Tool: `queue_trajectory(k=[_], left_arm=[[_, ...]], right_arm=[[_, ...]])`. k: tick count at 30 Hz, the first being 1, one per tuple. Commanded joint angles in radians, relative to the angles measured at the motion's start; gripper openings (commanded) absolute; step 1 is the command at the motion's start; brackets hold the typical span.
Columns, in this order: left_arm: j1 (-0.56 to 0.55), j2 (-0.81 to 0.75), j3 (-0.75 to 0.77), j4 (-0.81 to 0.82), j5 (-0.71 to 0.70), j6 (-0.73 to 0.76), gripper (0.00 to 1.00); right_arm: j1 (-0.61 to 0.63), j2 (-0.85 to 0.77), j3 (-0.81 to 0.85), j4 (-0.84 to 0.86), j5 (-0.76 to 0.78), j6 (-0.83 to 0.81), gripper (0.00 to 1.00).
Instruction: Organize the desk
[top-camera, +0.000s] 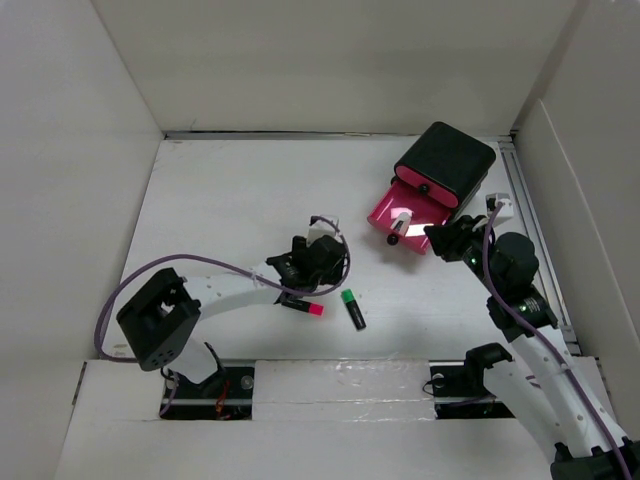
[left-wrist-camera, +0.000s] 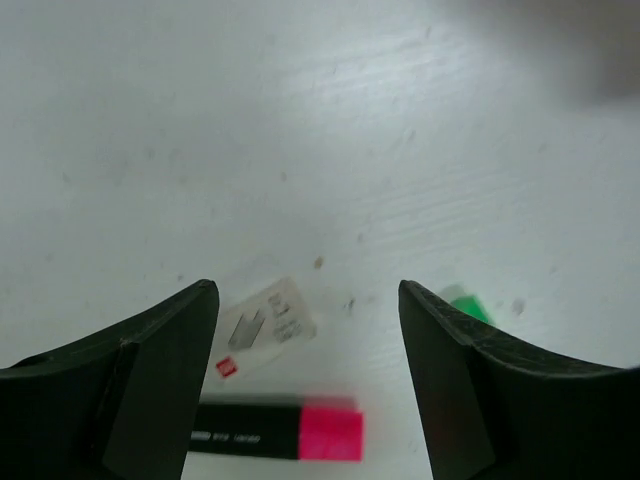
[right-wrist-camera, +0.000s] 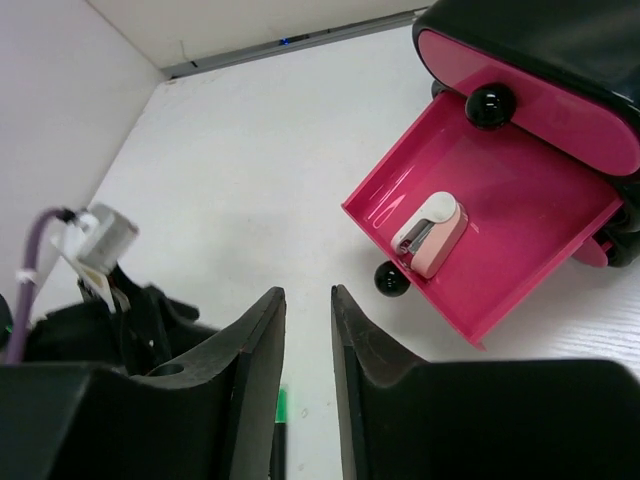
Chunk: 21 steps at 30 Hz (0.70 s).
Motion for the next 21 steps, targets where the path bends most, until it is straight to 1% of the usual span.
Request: queue_trajectory(k=[1, 2, 4, 9, 13, 17, 20, 21], left_arm=[[-0.008, -0.108, -0.093, -0.050, 0.044, -0.062, 0.68], [-0.008, -0.121, -0.131, -0.046, 0.059, -0.059, 0.70], [-0.008, -0.147, -0.156, -0.032, 0.081, -0.050, 0.70], [-0.017, -0.129, -0.185, -0.021, 0.088, -0.045, 0.71], [-0.017, -0.077, -0.170, -0.021, 0.041, -0.037, 0.71], [-0.017, -0.023, -0.142, -0.055, -0.036, -0.048, 0.71], [-0.017, -0.029, -0.148, -0.046, -0.050, -0.042, 0.73], [-0.017, -0.034, -0.151, -0.043, -0.050, -0.042, 0.76]], right_arm=[[0.009, 0.007, 0.011, 0.039, -0.023, -0.007, 0.32], [0.009, 0.008, 0.010, 0.039, -0.025, -0.007, 0.33], [0.009, 0.013, 0.008, 0.040, -0.026, -0.007, 0.33], [0.009, 0.016, 0.010, 0.039, -0.028, -0.006, 0.34], [0.009, 0.019, 0.010, 0.039, -0.032, -0.004, 0.34], [0.009, 0.019, 0.016, 0.030, -0.028, -0.010, 0.34], [0.009, 0.019, 0.011, 0.033, -0.026, -0.012, 0.34], [0.009, 0.024, 0.013, 0.034, -0.028, -0.012, 0.34]])
